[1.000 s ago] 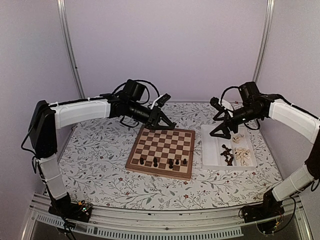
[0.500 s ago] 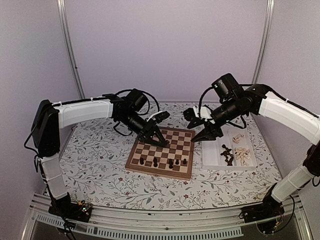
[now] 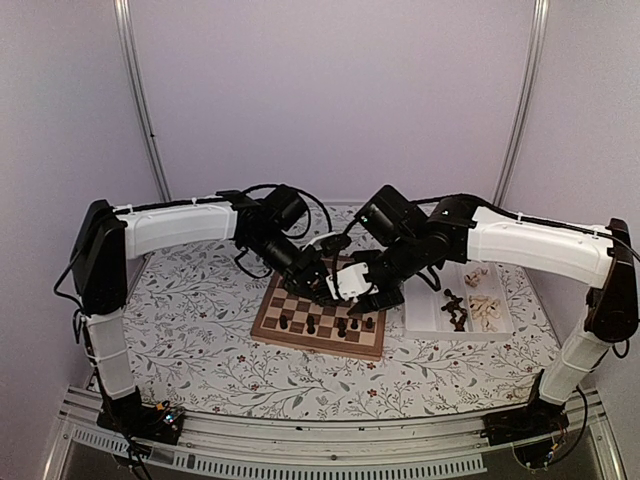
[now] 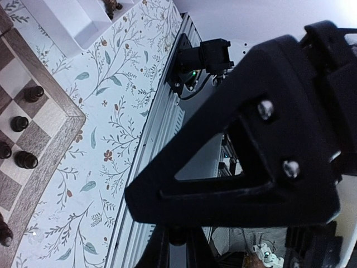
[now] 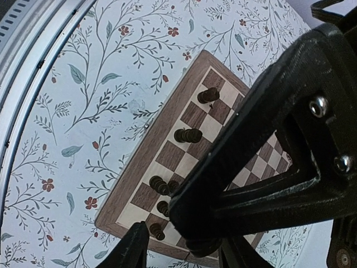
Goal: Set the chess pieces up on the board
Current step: Place the chess piece on the chessboard.
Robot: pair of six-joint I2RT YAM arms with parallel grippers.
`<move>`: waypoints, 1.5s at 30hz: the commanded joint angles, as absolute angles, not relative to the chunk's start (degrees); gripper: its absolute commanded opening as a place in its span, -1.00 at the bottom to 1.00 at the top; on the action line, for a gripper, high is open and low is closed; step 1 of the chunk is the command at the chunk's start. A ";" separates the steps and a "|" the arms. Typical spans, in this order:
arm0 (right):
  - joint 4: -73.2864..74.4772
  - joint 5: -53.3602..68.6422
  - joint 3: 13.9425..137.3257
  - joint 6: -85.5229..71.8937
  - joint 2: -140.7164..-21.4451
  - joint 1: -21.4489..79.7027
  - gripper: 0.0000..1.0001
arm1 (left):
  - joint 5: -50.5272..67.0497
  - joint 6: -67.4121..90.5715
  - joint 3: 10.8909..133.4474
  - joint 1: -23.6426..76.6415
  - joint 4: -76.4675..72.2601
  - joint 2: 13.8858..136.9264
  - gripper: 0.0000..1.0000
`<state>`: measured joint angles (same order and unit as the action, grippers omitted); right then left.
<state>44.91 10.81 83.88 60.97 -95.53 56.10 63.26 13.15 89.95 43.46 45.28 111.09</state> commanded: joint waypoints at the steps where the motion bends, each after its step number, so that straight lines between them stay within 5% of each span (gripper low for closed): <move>1: 43.11 6.79 85.67 61.49 -96.62 57.31 -0.14 | 64.90 11.90 91.31 44.55 46.25 112.86 -1.00; 10: 43.54 5.96 85.61 60.80 -97.21 58.44 -0.71 | 64.38 12.15 92.02 44.65 46.24 114.56 -1.00; 14: 43.06 5.90 84.54 59.47 -97.03 58.34 -0.85 | 61.41 12.05 92.64 44.43 46.30 113.64 -0.75; 17: 42.46 8.41 83.26 56.61 -96.50 56.64 -0.87 | 56.14 11.18 91.41 44.12 46.39 109.58 -0.52; 22: 41.31 23.18 82.41 48.95 -94.42 49.32 -0.87 | 42.40 14.00 82.62 43.60 35.47 97.37 -0.46; 31: 38.76 54.23 81.03 36.01 -94.56 36.58 -0.88 | 10.35 4.48 54.05 53.54 -12.37 72.69 -0.22; 45: 37.90 62.60 81.56 31.63 -96.69 34.98 -0.86 | 8.50 -5.57 59.65 59.60 -16.35 82.36 -0.09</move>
